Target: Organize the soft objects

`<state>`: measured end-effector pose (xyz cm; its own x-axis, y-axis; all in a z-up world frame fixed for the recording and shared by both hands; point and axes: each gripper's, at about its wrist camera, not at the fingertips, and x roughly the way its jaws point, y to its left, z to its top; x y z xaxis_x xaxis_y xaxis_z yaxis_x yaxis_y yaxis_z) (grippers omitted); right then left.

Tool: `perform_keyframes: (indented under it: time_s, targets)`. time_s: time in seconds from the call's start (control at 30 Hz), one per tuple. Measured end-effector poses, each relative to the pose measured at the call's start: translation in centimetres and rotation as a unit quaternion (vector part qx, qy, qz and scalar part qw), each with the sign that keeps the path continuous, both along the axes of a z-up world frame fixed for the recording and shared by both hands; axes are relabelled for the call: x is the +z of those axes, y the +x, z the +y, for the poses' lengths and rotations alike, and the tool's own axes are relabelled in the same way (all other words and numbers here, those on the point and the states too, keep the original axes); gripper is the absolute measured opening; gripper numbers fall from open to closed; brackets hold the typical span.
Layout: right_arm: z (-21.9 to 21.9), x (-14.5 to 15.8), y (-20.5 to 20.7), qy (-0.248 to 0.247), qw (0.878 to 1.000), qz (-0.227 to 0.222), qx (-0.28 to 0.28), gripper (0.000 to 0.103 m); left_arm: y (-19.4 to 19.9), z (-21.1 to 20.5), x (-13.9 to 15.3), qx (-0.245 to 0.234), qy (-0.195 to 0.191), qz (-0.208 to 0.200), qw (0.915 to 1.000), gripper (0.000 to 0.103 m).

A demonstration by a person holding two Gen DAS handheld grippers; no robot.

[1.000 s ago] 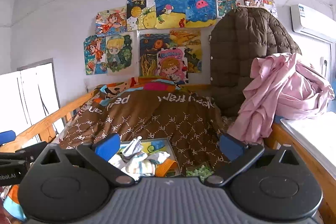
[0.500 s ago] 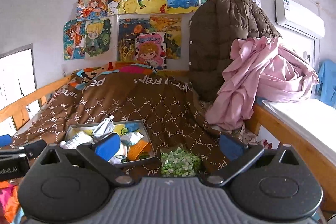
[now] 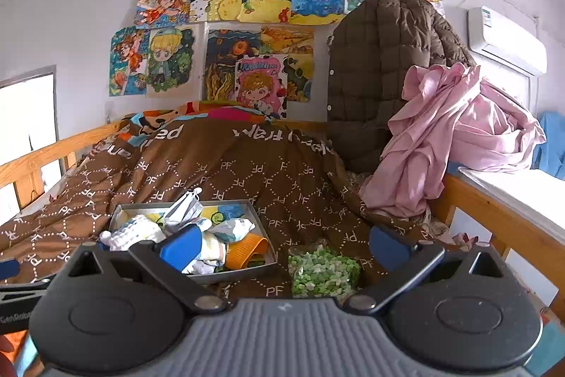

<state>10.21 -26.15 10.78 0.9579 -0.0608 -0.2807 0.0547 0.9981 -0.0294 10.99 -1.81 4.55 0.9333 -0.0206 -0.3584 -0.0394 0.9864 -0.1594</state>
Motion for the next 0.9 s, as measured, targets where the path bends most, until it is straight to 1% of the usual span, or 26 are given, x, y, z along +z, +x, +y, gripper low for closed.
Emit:
perform_keyframes:
  time_s: [0.07, 0.13, 0.2, 0.3, 0.37, 0.43, 0.5, 0.57, 0.63, 0.67, 0.73, 0.8, 0.87, 0.9]
  targets:
    - [0.7, -0.3, 0.2, 0.011, 1.0, 0.007, -0.011, 0.103, 0.3, 0.7, 0.1, -0.019, 0.008, -0.006, 0.9998, 0.102]
    - [1.5, -0.6, 0.5, 0.014, 1.0, 0.017, -0.021, 0.103, 0.7, 1.1, 0.2, -0.013, 0.021, -0.009, 0.9996, 0.102]
    - [2.3, -0.9, 1.0, 0.015, 0.999, 0.031, -0.024, 0.103, 1.1, 1.7, -0.1, -0.016, 0.014, -0.004, 0.9998, 0.102]
    - [3.5, -1.1, 1.9, 0.021, 0.998, 0.054, -0.012, 0.103, 1.9, 2.5, -1.1, -0.021, 0.03, 0.016, 0.9992, 0.102]
    - [4.4, -0.9, 2.7, 0.019, 0.998, 0.066, -0.002, 0.103, 2.6, 3.0, -1.6, -0.015, 0.036, 0.049, 0.9981, 0.102]
    - [5.1, -0.3, 3.4, 0.01, 0.998, 0.069, 0.006, 0.103, 3.5, 4.1, -1.9, -0.002, 0.009, 0.08, 0.9967, 0.102]
    - [5.2, 0.6, 4.0, 0.013, 0.997, 0.072, 0.018, 0.103, 4.3, 4.8, -1.9, 0.009, -0.01, 0.096, 0.9953, 0.102]
    - [4.9, 1.4, 4.5, 0.033, 0.997, 0.076, 0.004, 0.103, 4.7, 5.2, -2.0, 0.011, -0.01, 0.087, 0.9961, 0.102]
    - [4.5, 1.8, 5.0, 0.06, 0.995, 0.076, 0.002, 0.103, 4.4, 5.6, -2.1, 0.018, 0.002, 0.067, 0.9976, 0.102]
    - [4.4, 1.7, 5.0, 0.056, 0.996, 0.068, 0.007, 0.103, 4.2, 5.7, -2.1, 0.025, 0.007, 0.065, 0.9975, 0.102]
    - [4.4, 0.8, 5.1, 0.041, 0.997, 0.07, 0.014, 0.103, 4.2, 5.7, -1.9, 0.047, 0.004, 0.081, 0.9955, 0.102]
    - [3.6, -0.4, 5.0, 0.061, 0.995, 0.077, 0.019, 0.103, 4.4, 5.0, -1.5, 0.07, -0.01, 0.101, 0.9924, 0.102]
    - [2.9, -1.8, 4.8, 0.066, 0.995, 0.074, 0.024, 0.103, 4.2, 3.9, -1.1, 0.081, -0.009, 0.098, 0.9918, 0.102]
    - [2.5, -2.4, 4.6, 0.061, 0.996, 0.065, 0.025, 0.103, 4.0, 3.3, -0.9, 0.086, 0.003, 0.088, 0.9924, 0.102]
